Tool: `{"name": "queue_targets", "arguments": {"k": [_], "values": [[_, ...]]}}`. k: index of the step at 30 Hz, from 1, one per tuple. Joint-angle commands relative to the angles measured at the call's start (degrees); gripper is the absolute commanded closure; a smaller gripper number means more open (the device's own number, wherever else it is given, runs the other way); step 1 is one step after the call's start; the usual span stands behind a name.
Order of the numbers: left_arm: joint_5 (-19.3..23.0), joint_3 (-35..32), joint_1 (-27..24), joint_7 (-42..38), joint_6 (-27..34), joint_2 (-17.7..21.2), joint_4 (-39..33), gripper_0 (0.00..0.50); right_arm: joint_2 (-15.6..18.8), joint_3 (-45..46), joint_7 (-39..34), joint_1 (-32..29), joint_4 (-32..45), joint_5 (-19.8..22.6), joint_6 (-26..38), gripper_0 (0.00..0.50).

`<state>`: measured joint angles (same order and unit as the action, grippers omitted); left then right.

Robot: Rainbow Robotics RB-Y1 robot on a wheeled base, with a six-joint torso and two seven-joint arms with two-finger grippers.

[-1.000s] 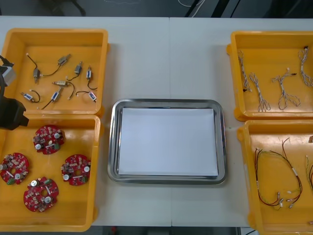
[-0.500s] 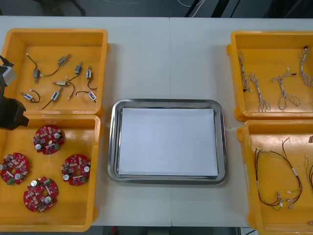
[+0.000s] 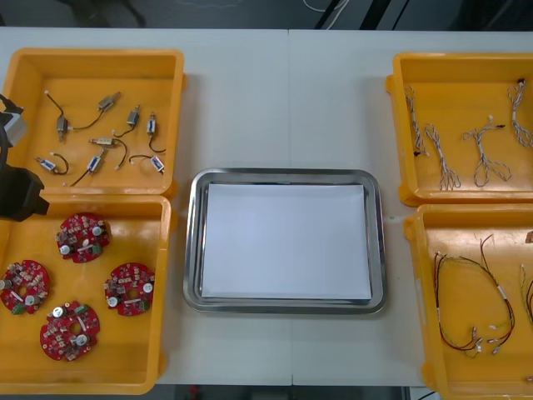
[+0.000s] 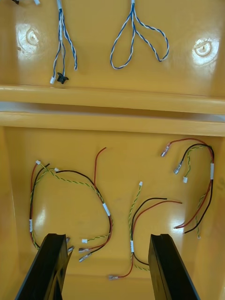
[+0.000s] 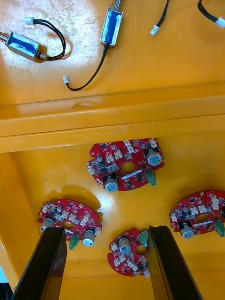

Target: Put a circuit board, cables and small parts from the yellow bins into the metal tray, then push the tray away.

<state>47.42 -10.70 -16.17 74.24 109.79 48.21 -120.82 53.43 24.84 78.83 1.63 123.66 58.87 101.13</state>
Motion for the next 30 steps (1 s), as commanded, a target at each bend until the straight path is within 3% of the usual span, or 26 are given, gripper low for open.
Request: {"name": "queue_targets", "arguments": {"k": [1,30], "values": [[-0.04,-1.52,0.79,-1.38,0.21,2.41,-1.7,0.0,2.47,-0.76,-1.05,-0.49,0.61,0.46,0.03,0.0],[-0.04,-1.52,0.79,-1.38,0.21,2.41,-1.7,0.0,2.47,-0.76,-1.05,-0.49,0.61,0.46,0.03,0.0]]}}
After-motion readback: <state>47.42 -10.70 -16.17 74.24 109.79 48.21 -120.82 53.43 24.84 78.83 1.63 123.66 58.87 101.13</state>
